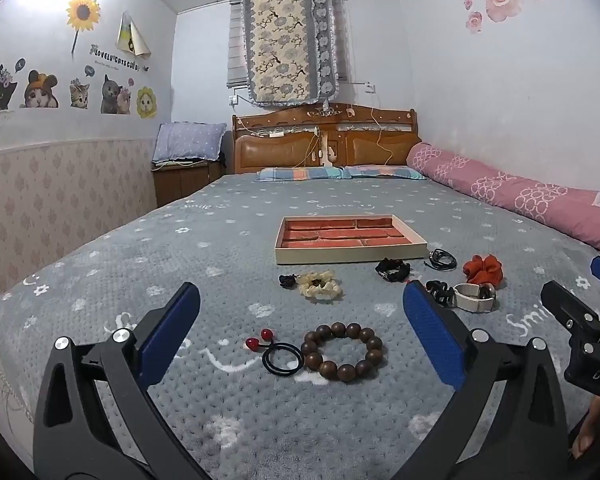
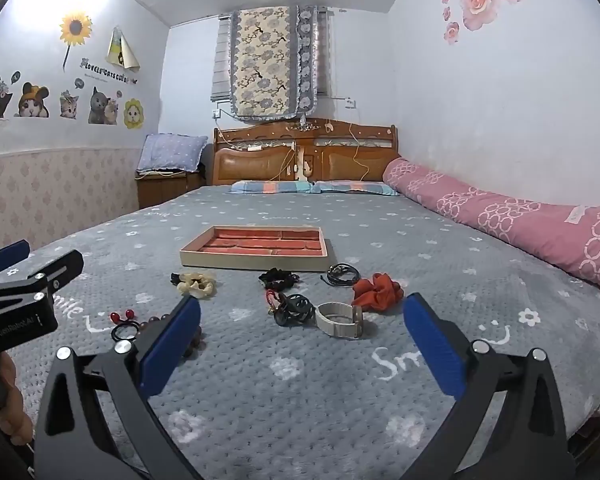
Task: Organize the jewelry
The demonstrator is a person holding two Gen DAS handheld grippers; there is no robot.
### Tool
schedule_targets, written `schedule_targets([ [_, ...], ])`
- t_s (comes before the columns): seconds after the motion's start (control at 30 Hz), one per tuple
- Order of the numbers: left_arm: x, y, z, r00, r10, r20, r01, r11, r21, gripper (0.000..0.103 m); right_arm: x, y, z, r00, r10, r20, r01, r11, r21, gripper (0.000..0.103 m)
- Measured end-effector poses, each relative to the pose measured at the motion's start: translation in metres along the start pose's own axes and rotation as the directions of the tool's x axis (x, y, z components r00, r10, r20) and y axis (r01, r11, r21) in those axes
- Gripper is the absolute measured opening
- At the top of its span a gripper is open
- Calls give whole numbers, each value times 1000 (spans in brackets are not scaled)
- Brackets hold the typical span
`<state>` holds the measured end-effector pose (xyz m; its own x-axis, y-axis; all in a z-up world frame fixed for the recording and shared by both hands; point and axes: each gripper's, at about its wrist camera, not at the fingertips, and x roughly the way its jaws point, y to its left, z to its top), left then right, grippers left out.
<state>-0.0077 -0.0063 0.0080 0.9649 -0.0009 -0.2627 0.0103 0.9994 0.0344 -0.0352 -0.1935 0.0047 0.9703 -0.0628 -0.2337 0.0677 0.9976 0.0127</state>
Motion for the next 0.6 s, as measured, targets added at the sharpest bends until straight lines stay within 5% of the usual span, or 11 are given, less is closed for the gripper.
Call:
schedule_targets([
  [0.6, 1, 0, 0, 1000, -6, -6, 6, 1000, 2, 98, 1, -1, 0, 1000, -12, -1, 12, 1000, -9, 99],
])
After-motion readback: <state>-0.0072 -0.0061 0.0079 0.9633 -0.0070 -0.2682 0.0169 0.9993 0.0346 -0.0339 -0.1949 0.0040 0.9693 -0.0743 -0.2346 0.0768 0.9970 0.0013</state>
